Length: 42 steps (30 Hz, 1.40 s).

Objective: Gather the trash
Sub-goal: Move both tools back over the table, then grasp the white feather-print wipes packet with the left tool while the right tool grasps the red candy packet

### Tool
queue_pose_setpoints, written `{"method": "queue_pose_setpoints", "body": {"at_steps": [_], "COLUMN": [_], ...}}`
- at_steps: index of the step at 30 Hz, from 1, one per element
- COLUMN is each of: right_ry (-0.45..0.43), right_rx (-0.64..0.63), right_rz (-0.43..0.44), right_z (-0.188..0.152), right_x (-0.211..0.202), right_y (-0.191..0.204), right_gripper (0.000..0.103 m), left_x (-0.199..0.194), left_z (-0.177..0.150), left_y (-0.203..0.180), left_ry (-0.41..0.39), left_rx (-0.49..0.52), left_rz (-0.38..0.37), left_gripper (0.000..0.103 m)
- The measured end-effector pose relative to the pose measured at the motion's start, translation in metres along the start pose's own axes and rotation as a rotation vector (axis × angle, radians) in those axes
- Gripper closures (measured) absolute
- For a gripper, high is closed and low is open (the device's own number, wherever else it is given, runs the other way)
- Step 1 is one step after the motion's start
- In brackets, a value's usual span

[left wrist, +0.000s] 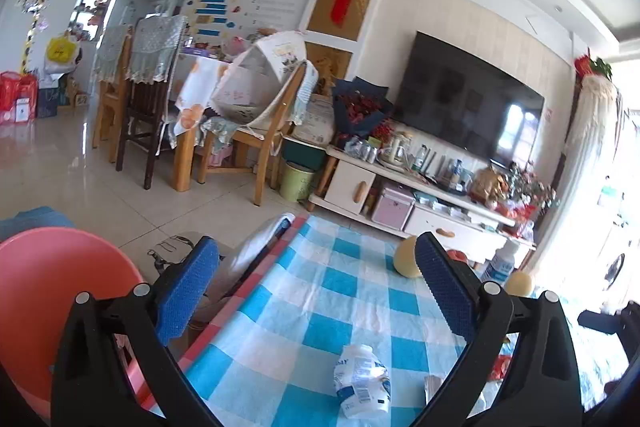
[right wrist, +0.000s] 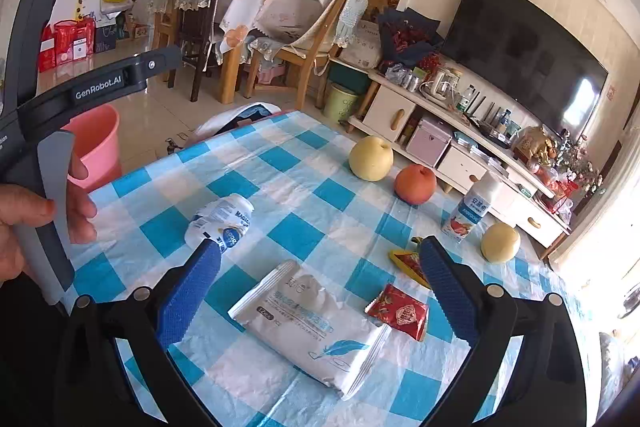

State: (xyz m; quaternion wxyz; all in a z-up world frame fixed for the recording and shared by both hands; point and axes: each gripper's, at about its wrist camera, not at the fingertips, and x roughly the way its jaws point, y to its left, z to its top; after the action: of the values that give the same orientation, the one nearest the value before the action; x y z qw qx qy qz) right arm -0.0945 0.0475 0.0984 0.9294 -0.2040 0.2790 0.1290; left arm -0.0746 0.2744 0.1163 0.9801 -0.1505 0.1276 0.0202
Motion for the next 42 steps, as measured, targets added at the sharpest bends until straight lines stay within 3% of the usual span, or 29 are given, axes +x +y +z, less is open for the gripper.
{"method": "queue_pose_setpoints", "body": {"at_steps": [9,15,21,24,28,30,33,35,37,42], "right_ry": [0.008,0.007,0.04,0.057,0.082,0.098,0.115,0.121,0.133,0.15], "right_rx": [0.066,0.113,0.192,0.23,0.271,0.29,0.314,0.319,0.32,0.328], "right_rz": [-0.032,-0.067,-0.068,-0.063,-0.067,-0.071,-0.078,-0.084,-0.087,-0.069], "right_z": [-0.01,-0.013,-0.017,-0.02,-0.023,-0.025,-0.027,-0.029,-0.03,-0.029], "right_x": [-0.008,-0.013,-0.012,-0.012,-0.011,-0.011,-0.01,-0.01,-0.009,-0.007], "right_y": [-0.037,-0.061,-0.092,-0.108,-0.128,-0.138,-0.148,-0.154,-0.158,-0.161], "right_gripper": [0.005,0.005,0.005,0.005,0.005,0.005,0.005,0.005,0.005,0.005], "left_x": [0.021,0.023,0.021,0.022,0.022,0.021,0.022,0.02,0.022,0.043], "left_z": [-0.016,-0.03,-0.046,-0.058,-0.078,-0.087,-0.109,-0.131,-0.141,-0.151], "left_y": [-0.035,-0.06,-0.086,-0.103,-0.125,-0.13,-0.132,-0.131,-0.13,-0.123], "left_ry": [0.203,0.242,0.289,0.356,0.501,0.596,0.789,0.877,0.929,0.974], "left_rx": [0.129,0.215,0.296,0.358,0.424,0.406,0.29,0.232,0.176,-0.036], "left_rz": [-0.017,-0.053,-0.203,-0.297,-0.401,-0.465,-0.56,-0.554,-0.559,-0.546], "left_gripper": [0.004,0.004,0.004,0.004,0.004,0.004,0.004,0.004,0.004,0.004]}}
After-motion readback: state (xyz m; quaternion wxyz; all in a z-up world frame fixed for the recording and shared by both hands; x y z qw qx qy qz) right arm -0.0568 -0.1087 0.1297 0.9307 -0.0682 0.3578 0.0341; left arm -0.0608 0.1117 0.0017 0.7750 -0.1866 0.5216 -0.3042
